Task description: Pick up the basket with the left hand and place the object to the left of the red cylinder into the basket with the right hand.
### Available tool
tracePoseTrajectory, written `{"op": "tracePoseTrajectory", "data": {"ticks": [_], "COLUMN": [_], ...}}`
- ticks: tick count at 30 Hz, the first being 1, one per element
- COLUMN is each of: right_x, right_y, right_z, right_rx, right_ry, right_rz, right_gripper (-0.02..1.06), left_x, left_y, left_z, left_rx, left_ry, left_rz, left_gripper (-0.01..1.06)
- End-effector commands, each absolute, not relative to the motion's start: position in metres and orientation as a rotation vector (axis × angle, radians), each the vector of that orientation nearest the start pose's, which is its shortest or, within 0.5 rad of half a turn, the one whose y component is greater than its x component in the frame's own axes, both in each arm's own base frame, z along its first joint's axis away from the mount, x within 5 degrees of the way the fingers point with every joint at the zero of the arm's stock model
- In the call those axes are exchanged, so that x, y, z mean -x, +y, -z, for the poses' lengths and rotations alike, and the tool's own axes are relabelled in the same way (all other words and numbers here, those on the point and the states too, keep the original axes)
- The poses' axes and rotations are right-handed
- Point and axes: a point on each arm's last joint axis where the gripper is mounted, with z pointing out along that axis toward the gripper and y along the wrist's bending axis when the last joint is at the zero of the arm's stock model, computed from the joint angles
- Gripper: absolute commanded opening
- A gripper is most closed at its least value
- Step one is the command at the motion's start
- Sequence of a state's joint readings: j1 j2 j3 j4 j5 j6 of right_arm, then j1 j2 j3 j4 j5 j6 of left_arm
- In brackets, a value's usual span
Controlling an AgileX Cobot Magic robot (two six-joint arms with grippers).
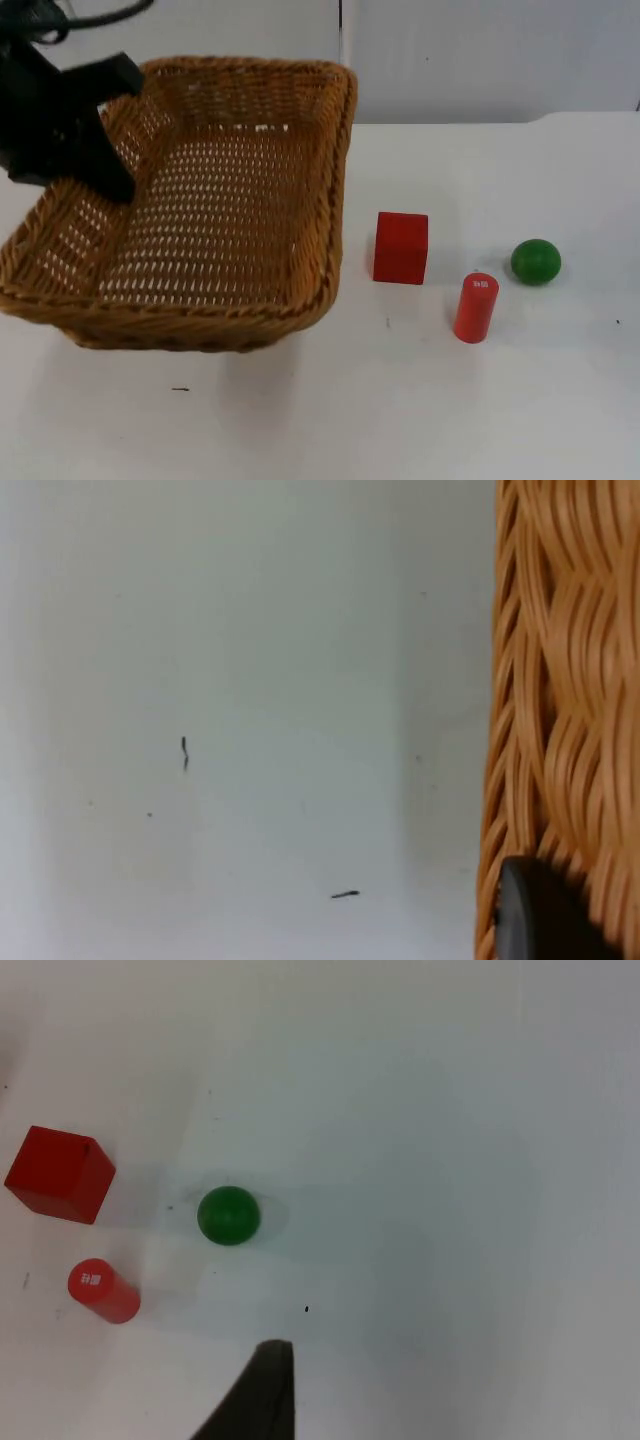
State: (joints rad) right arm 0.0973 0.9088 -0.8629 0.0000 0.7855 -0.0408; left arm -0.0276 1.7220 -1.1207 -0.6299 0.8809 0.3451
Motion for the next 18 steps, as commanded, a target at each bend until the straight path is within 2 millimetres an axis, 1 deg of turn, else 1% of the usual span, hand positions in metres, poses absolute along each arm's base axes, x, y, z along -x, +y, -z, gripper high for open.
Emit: {"op": "tracePoseTrajectory", "data": {"ticks": [1,5,8,9,13,15,18], "right_x": [-0.173,-0.173,-0.173,-0.173,-0.173,-0.173,-0.173], "right_y": [0.016,0.016,0.016,0.016,0.016,0.016,0.016], "right_z": [-0.342,-0.342,-0.342,-0.342,-0.342,-0.342,-0.342], "right_rx": [0.158,0.158,0.158,0.158,0.158,0.158,0.158], "right_ry": [2.299,2.299,2.303,2.303,2.303,2.305,2.309], "right_rz": [-0.023,-0.023,-0.023,-0.023,-0.023,-0.023,-0.023], "right_gripper": [1.05,1.05,1.05,1.05,1.05,1.05,1.05], "left_x": [-0.324,-0.315,-0.304,-0.304,-0.290,-0.287,-0.279], "left_y": [-0.053,-0.054,-0.053,-0.053,-0.052,-0.051,-0.045], "left_z": [-0.228,-0.237,-0.235,-0.235,-0.234,-0.234,-0.232], "left_rx": [-0.011,-0.018,-0.013,-0.013,-0.010,-0.007,0.021], "left_ry": [2.801,2.799,2.810,2.810,2.810,2.811,2.803], "left_rz": [0.733,0.762,0.755,0.755,0.741,0.738,0.724], "left_gripper": [0.00,0.00,0.00,0.00,0.00,0.00,0.00]}}
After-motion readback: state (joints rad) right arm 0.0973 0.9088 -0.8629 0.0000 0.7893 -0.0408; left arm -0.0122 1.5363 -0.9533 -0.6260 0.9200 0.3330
